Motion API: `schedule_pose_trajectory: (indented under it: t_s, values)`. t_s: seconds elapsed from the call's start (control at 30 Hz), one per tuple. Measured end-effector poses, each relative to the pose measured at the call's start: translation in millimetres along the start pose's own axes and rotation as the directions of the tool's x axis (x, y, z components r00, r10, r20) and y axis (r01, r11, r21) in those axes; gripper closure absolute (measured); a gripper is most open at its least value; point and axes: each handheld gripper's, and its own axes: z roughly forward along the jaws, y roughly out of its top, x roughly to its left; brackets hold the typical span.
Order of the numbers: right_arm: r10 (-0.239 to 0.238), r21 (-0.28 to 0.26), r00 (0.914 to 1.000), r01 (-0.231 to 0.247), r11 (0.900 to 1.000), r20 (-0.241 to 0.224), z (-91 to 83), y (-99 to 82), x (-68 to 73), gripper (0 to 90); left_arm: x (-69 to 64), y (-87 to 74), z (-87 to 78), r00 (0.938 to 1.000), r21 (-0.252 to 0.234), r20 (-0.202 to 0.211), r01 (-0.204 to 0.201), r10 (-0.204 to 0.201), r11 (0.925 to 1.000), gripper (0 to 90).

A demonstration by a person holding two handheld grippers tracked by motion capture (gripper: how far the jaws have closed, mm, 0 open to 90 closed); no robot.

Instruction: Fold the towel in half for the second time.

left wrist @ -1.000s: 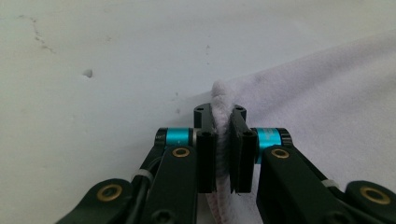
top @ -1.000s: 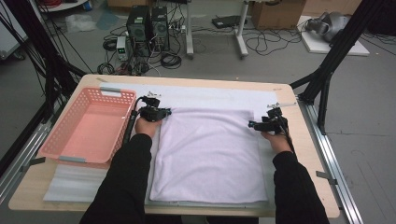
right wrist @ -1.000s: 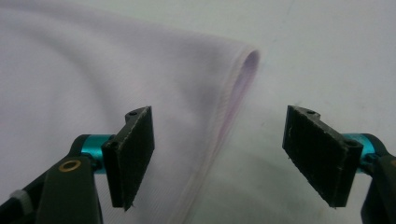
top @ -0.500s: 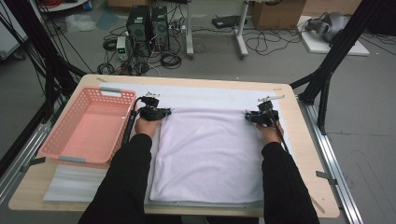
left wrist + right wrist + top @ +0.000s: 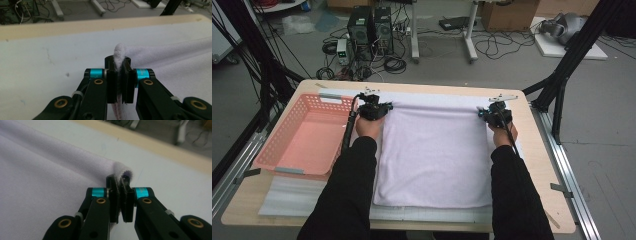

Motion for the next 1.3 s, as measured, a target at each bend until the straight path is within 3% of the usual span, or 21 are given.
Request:
schedule_pose_trajectory:
  t_s: [0.03, 0.13, 0.27, 0.33, 0.43, 0.57, 0.63, 0.67, 0.77, 0.97, 1.1, 1.3]
  values:
    - [0.002, -0.028, 0.9998, -0.001, 0.9996, 0.018, -3.3, 10.4, -0.7, 87.3, 0.3, 5.6, -1.5, 0.9999, -0.018, -0.001, -0.011, 0.011, 0.9998, 84.8]
    - [0.015, -0.061, 0.9999, -0.015, 0.998, 0.004, -6.9, 17.5, -1.5, 87.3, 2.4, 3.7, -4.0, 0.9997, -0.015, 0.021, -0.01, 0.011, 0.9998, 84.7]
    - [0.024, -0.073, 0.9994, -0.025, 0.997, -0.025, -14.0, 17.5, -0.9, 87.2, 2.1, 1.6, -11.2, 0.9987, -0.03, 0.048, -0.015, 0.016, 0.9994, 84.5]
    - [0.014, -0.084, 0.9993, -0.017, 0.9963, -0.034, -18.7, 16.4, 0.7, 87.1, -1.2, 1.5, -18.9, 0.9967, -0.013, 0.068, -0.044, 0.044, 0.999, 84.4]
    - [0.017, -0.094, 0.9984, -0.022, 0.9953, -0.053, -28.6, 12.5, 2.4, 87.1, -6.9, -1.1, -29.9, 0.9955, -0.035, 0.087, -0.036, 0.039, 0.9987, 84.3]
    - [0.043, -0.117, 0.995, -0.054, 0.9917, -0.09, -42.1, 4.0, 4.3, 87.1, -13.0, -8.7, -43.0, 0.9952, -0.021, 0.089, -0.039, 0.041, 0.999, 84.2]
    - [0.045, -0.121, 0.9935, -0.058, 0.991, -0.104, -49.5, -0.6, 7.2, 87.1, -18.2, -13.5, -50.8, 0.9948, -0.033, 0.081, -0.058, 0.061, 0.9977, 84.3]
    - [0.038, -0.126, 0.9933, -0.052, 0.9907, -0.109, -52.9, -3.3, 8.9, 87.1, -20.9, -14.9, -54.1, 0.9942, -0.019, 0.088, -0.06, 0.062, 0.998, 84.4]
    - [0.023, -0.113, 0.9935, -0.036, 0.9929, -0.112, -62.7, -14.0, 13.4, 87.0, -30.4, -21.1, -65.1, 0.9915, -0.041, 0.105, -0.073, 0.077, 0.9965, 84.4]
    - [0.059, -0.123, 0.987, -0.078, 0.9894, -0.149, -86.7, -32.9, 21.2, 86.8, -42.1, -32.0, -86.9, 0.9863, -0.047, 0.139, -0.082, 0.088, 0.9955, 84.4]
    - [0.038, -0.14, 0.9879, -0.059, 0.9884, -0.151, -100.5, -42.6, 29.9, 86.8, -44.3, -39.8, -96.7, 0.985, -0.042, 0.153, -0.075, 0.08, 0.9964, 84.4]
    - [0.014, -0.147, 0.9852, -0.04, 0.9883, -0.171, -120.8, -61.2, 42.8, 86.7, -51.0, -60.6, -117.9, 0.978, -0.03, 0.18, -0.102, 0.105, 0.9944, 84.3]
